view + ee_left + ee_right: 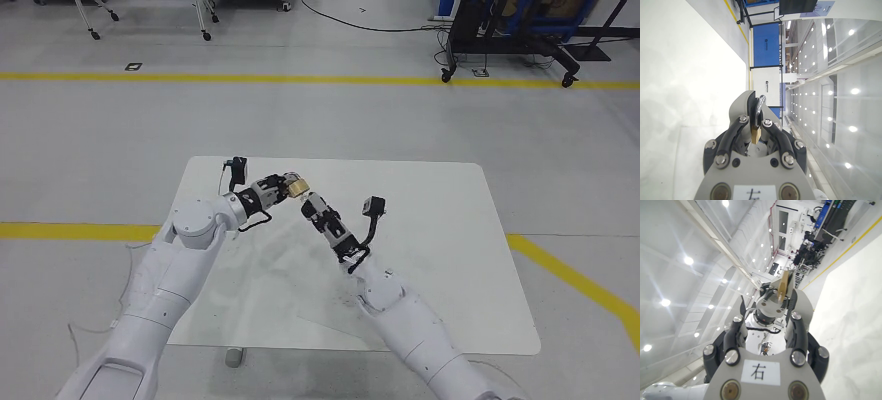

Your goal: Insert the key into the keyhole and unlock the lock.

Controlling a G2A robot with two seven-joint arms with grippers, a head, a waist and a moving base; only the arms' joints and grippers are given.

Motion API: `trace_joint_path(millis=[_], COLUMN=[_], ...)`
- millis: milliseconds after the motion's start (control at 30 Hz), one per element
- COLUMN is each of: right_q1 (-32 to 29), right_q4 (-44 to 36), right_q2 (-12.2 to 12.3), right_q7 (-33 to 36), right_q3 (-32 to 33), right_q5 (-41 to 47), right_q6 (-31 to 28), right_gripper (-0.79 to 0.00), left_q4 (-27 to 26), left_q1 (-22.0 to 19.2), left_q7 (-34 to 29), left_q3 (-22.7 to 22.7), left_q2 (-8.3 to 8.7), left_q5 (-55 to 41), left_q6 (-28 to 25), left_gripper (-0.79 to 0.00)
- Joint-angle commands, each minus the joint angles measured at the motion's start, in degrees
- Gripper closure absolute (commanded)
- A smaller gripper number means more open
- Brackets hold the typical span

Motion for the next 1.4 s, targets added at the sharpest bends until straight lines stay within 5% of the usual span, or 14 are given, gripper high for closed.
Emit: trace_joint_path(millis=[0, 100, 267, 567, 800, 1067, 1167, 1267, 1367], right_q1=[-0.97, -1.57, -0.99, -0.04, 0.53, 1.11, 1.36, 1.51, 1.61], right_q4=[-0.85, -1.7, -1.38, -0.32, 0.21, 0.9, 1.33, 1.56, 1.75], right_q2=[0.06, 0.34, 1.22, 1.49, 1.45, 1.27, 1.19, 1.11, 1.04], right_q7=[3.33, 13.12, 27.47, 39.07, 40.55, 40.05, 39.61, 39.39, 39.34], right_q3=[-0.04, -0.04, 1.89, 3.11, 3.27, 3.25, 3.25, 3.26, 3.27], right_q5=[4.47, 16.7, 29.33, 38.88, 39.74, 39.53, 39.36, 39.37, 39.43], right_q6=[-2.61, -1.57, 5.9, 12.26, 14.1, 14.88, 14.96, 15.0, 15.13], right_gripper=[-0.379, -0.332, -0.363, -0.317, -0.332, -0.262, -0.194, -0.022, 0.0], left_q4=[0.85, 2.37, 5.47, 9.85, 12.24, 13.96, 14.56, 15.06, 15.48], left_q1=[-0.07, -0.34, -1.67, -3.9, -5.37, -6.53, -6.93, -7.2, -7.44], left_q7=[-1.62, -5.35, -10.78, -17.38, -19.76, -21.39, -21.88, -22.2, -22.48], left_q3=[-0.52, -1.03, -0.82, 0.32, 1.4, 2.52, 2.81, 2.95, 3.05], left_q2=[-0.1, -0.34, -0.8, -1.71, -2.23, -2.78, -2.95, -3.09, -3.21], left_q5=[-2.64, -6.91, -10.94, -15.01, -15.05, -14.75, -14.68, -14.76, -14.78], left_q6=[-0.39, -1.32, -2.6, -4.95, -5.38, -5.95, -5.88, -6.06, -6.2], left_gripper=[0.0, 0.0, 0.0, 0.0, 0.0, 0.0, 0.0, 0.0, 0.0])
